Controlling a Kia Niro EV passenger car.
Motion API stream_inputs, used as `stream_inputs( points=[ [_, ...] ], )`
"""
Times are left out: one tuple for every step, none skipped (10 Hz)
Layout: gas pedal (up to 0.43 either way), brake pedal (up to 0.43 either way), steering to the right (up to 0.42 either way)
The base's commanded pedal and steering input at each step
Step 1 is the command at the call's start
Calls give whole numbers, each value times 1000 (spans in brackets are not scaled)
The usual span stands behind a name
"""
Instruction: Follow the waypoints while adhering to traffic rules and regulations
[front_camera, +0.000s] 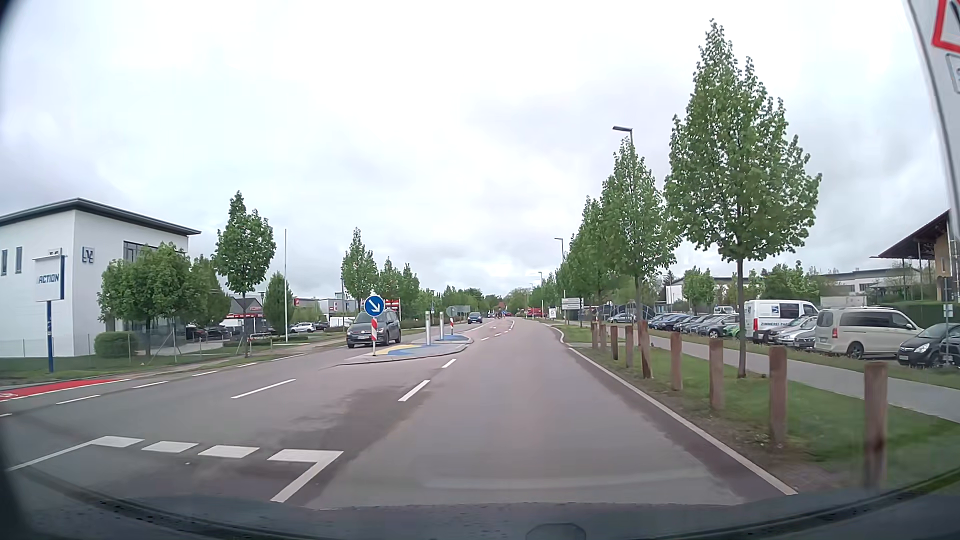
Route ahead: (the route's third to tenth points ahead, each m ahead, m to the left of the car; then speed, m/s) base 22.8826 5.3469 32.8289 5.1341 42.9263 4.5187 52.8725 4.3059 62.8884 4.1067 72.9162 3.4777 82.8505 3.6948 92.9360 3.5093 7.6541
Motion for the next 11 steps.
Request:
stream_inputs(
  points=[
    [130, 0, 7],
    [130, 0, 7],
    [130, 0, 7],
    [130, 0, 7],
    [130, 0, 8],
    [130, 0, 8],
    [130, 0, 7],
    [130, 0, 7],
    [130, 0, 7],
    [130, 0, 7],
    [130, 0, 7]
  ],
)
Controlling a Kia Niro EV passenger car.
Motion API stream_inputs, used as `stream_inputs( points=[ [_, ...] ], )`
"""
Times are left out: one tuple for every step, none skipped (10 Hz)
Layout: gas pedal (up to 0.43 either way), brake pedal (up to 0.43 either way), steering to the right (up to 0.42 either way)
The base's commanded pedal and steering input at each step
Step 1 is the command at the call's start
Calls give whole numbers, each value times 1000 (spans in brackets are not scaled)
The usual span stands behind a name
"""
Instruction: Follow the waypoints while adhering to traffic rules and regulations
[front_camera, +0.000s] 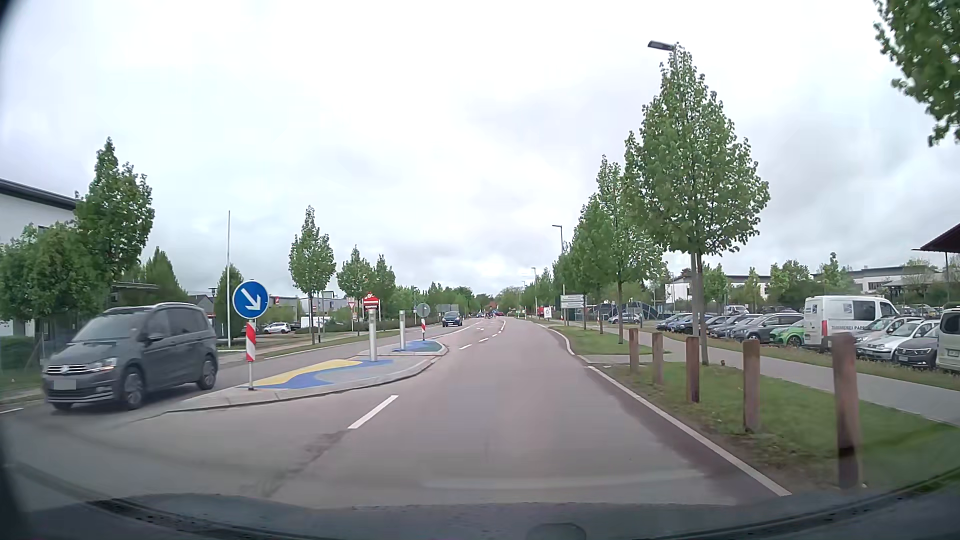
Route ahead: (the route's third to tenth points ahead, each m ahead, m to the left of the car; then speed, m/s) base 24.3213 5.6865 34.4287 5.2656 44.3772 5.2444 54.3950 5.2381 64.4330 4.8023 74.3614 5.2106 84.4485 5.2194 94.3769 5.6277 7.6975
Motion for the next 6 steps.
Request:
stream_inputs(
  points=[
    [130, 0, 8],
    [130, 0, 8],
    [130, 0, 7],
    [130, 0, 7],
    [130, 0, 7],
    [130, 0, 8]
  ],
)
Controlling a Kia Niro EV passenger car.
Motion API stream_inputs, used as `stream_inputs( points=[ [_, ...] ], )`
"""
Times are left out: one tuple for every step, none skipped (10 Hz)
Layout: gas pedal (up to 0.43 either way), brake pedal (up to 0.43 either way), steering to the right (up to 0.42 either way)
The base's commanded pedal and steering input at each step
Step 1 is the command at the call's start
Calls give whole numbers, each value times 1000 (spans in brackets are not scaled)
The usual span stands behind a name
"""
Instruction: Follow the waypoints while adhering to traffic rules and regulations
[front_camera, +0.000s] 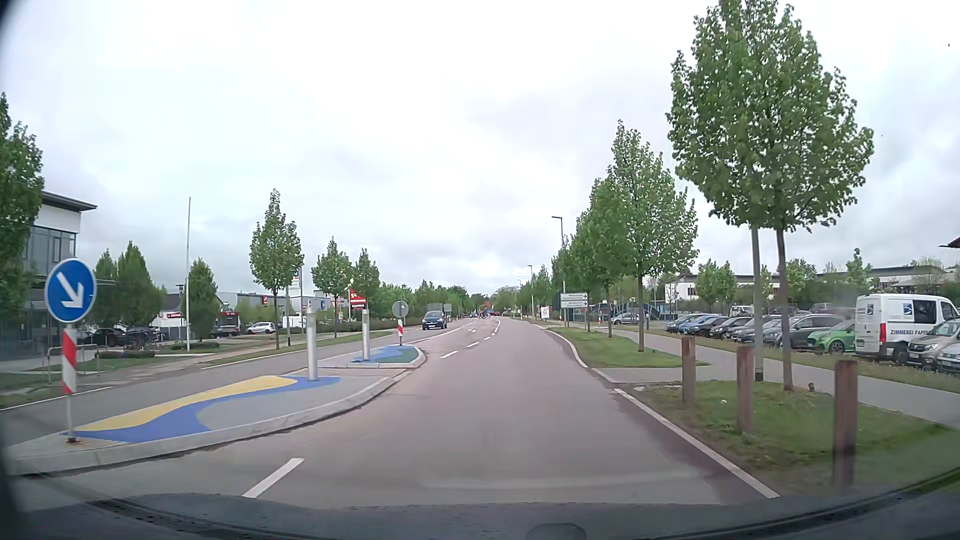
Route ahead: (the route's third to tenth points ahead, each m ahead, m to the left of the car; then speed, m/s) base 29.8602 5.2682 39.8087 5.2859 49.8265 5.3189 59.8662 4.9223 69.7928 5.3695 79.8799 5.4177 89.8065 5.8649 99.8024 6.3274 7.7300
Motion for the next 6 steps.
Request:
stream_inputs(
  points=[
    [130, 0, 7],
    [118, 0, 7],
    [118, 0, 8],
    [118, 0, 7],
    [118, 0, 7],
    [118, 0, 7]
  ],
)
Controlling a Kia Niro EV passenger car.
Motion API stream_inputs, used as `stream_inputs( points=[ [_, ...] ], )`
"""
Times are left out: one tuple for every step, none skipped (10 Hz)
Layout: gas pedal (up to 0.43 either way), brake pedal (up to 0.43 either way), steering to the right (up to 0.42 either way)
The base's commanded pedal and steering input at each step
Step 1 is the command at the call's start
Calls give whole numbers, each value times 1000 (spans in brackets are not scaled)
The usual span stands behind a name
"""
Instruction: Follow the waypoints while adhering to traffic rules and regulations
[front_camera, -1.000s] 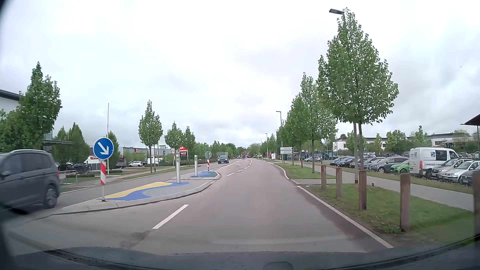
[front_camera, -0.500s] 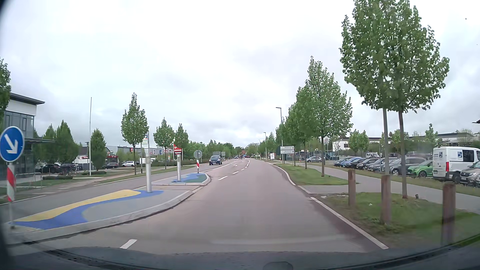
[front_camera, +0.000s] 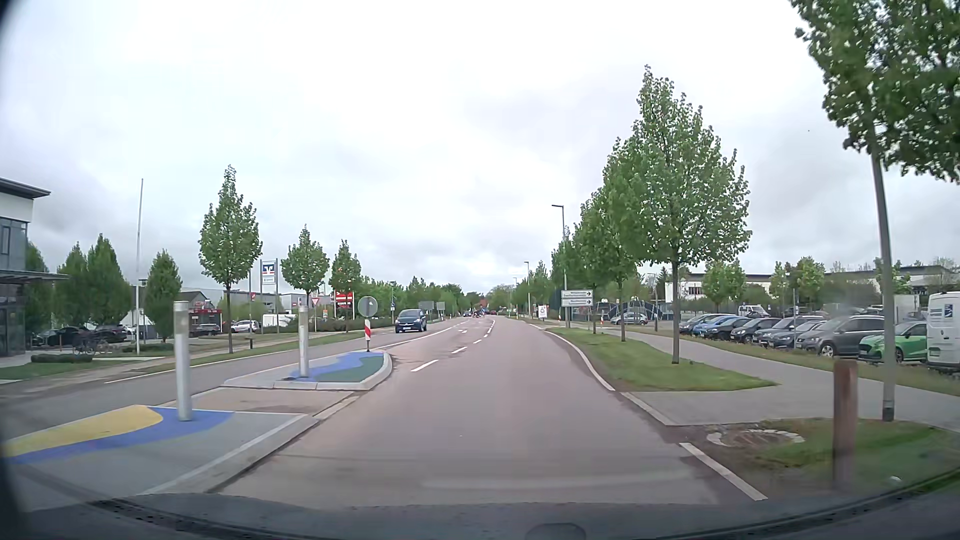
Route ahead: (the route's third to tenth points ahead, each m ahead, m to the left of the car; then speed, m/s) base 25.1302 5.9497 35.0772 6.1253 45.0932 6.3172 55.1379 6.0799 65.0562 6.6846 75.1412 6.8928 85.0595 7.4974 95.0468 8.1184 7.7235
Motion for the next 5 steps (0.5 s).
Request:
stream_inputs(
  points=[
    [118, 0, 7],
    [118, 0, 7],
    [118, 0, 7],
    [118, 0, 6],
    [118, 0, 3]
  ],
)
